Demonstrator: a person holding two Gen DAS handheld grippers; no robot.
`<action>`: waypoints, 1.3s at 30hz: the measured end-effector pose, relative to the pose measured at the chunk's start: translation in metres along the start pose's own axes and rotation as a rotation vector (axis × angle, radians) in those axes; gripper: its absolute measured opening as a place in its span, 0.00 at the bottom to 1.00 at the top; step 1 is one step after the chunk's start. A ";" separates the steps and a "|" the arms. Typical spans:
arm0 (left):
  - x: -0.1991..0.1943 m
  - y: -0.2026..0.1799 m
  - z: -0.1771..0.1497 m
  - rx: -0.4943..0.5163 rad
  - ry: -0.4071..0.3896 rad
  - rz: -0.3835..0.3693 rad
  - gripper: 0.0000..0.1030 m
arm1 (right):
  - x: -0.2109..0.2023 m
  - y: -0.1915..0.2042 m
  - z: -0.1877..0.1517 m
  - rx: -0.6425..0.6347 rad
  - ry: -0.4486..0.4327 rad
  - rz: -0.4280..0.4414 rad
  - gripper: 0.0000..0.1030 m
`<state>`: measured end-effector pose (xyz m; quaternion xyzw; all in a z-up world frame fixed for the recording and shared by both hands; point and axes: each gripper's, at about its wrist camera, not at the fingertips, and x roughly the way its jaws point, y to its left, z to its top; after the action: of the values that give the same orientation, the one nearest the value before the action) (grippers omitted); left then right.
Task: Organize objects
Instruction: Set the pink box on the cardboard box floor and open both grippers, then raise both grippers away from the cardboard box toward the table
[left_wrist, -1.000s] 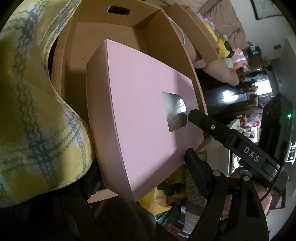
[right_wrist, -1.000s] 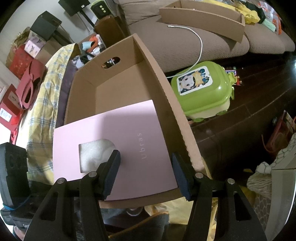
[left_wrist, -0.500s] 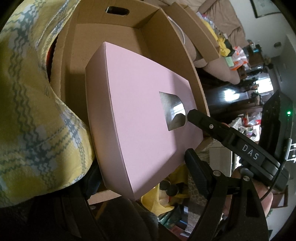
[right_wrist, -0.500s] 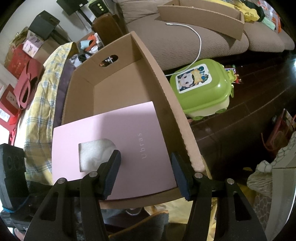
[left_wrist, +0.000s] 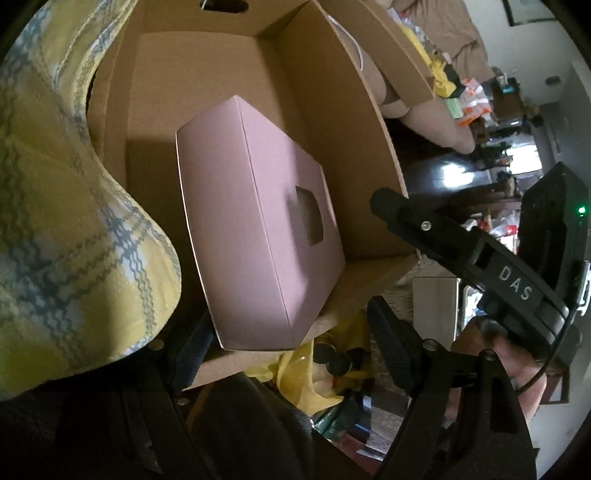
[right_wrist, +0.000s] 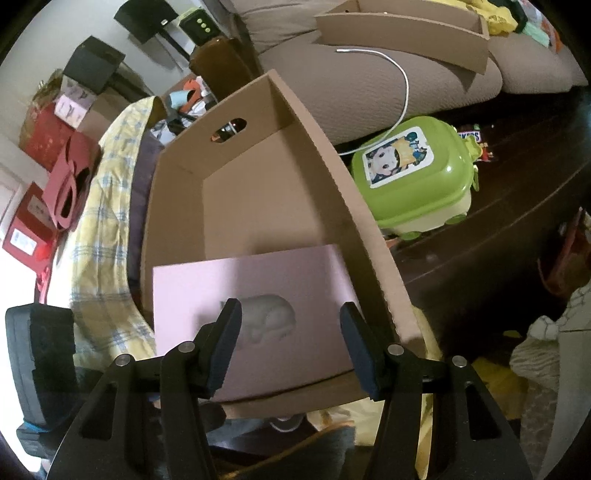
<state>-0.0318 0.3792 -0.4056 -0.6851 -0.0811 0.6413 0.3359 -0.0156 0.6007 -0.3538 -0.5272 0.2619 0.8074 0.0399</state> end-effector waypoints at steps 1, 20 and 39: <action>-0.002 0.001 -0.001 -0.002 -0.003 -0.007 0.76 | 0.000 0.000 0.000 -0.001 0.000 0.001 0.56; -0.047 -0.035 -0.027 0.188 -0.126 0.143 0.76 | -0.004 -0.001 0.002 0.000 -0.013 0.005 0.56; -0.118 -0.043 -0.018 0.220 -0.261 0.179 0.76 | -0.044 0.038 0.006 -0.088 -0.112 -0.027 0.56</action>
<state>-0.0207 0.3414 -0.2854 -0.5598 0.0076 0.7570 0.3370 -0.0137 0.5805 -0.2994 -0.4862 0.2164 0.8456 0.0424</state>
